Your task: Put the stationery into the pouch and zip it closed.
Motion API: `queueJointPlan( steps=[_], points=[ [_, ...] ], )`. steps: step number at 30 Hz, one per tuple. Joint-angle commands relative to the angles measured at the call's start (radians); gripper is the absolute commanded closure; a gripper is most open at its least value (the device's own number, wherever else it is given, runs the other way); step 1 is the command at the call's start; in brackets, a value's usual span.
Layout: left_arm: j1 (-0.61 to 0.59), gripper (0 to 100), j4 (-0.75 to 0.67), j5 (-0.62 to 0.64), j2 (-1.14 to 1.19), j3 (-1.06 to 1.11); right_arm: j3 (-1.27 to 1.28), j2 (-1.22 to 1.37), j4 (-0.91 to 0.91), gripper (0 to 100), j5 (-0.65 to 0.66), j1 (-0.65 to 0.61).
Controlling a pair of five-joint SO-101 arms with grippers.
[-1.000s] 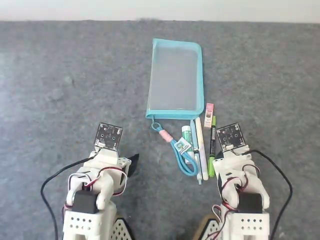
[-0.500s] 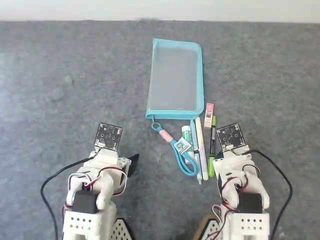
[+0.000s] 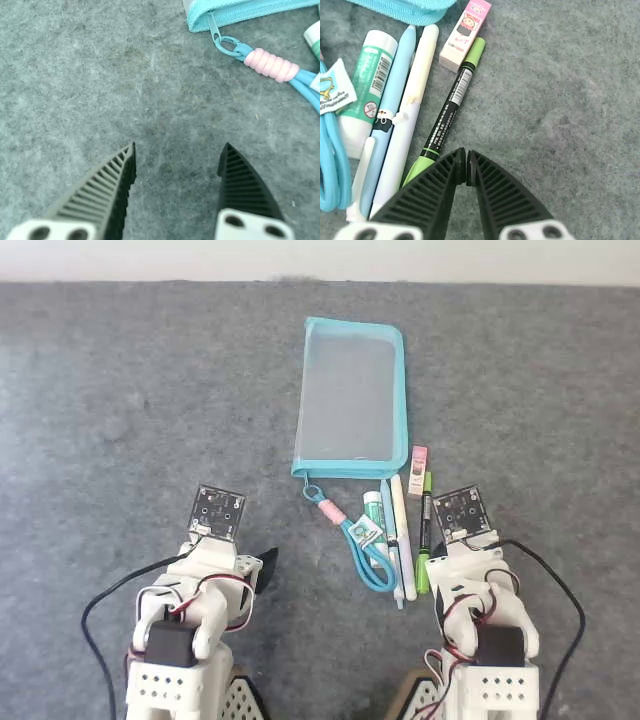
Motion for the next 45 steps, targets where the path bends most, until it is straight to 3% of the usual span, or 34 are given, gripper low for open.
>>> queueJointPlan(
  steps=[1,14,17,19,24,28,32,40,45],
  points=[
    [-0.005,74,0.002,0.011,0.003,-0.007,0.018,-0.016,0.007,98.4,-0.006,0.004],
    [-0.005,74,0.002,0.011,0.003,-0.007,0.014,-0.022,-0.042,98.3,0.000,0.007],
    [-0.003,74,0.002,0.011,0.003,-0.007,-0.011,-0.022,-0.088,98.3,0.155,0.033],
    [-0.005,74,0.002,0.011,0.003,-0.007,-0.060,-0.012,-0.088,98.3,0.276,0.045],
    [-0.005,74,0.002,0.011,0.003,-0.007,-0.275,0.041,-0.019,98.3,0.229,0.042],
    [-0.005,74,0.002,0.011,0.003,-0.007,-0.485,0.305,-0.031,98.3,0.222,0.025],
    [-0.005,74,0.002,0.011,0.003,-0.007,-0.730,0.682,-0.008,98.3,0.173,-0.104],
    [-0.005,74,0.002,0.011,0.003,-0.007,-1.109,1.319,0.007,98.2,0.083,-0.542],
    [-0.005,74,0.002,0.011,0.003,-0.007,-1.327,1.646,0.010,87.9,0.080,-0.618]
  ],
)
